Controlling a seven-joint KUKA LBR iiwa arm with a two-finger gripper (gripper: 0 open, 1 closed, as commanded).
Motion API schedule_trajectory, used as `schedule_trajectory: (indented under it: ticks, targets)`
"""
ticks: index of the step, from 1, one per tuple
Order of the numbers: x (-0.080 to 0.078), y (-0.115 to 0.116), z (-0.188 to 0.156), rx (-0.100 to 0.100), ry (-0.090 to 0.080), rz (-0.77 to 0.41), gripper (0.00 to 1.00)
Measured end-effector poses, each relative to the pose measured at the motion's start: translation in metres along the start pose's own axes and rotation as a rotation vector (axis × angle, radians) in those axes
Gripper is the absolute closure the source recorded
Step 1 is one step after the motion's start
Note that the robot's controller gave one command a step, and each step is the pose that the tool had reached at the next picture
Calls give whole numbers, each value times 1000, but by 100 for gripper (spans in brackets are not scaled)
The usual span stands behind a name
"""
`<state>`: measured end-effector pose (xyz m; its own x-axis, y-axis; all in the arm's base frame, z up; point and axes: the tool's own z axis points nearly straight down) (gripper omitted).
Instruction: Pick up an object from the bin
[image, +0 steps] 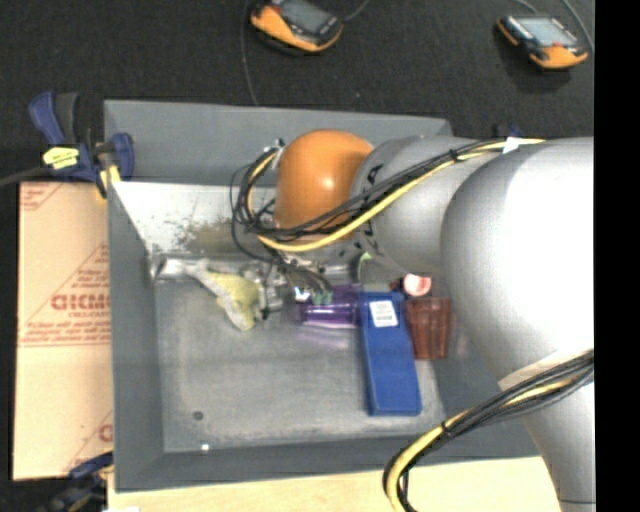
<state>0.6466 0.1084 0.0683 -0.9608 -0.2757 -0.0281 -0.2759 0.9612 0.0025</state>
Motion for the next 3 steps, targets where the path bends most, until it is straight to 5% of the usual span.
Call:
schedule_trajectory:
  ticks: [1, 2, 3]
  targets:
    - [-4, 27, -3, -1, -8, 7, 100]
    - [-9, 15, -3, 1, -10, 0, 100]
    - [-4, 31, -3, -1, -12, 5, 100]
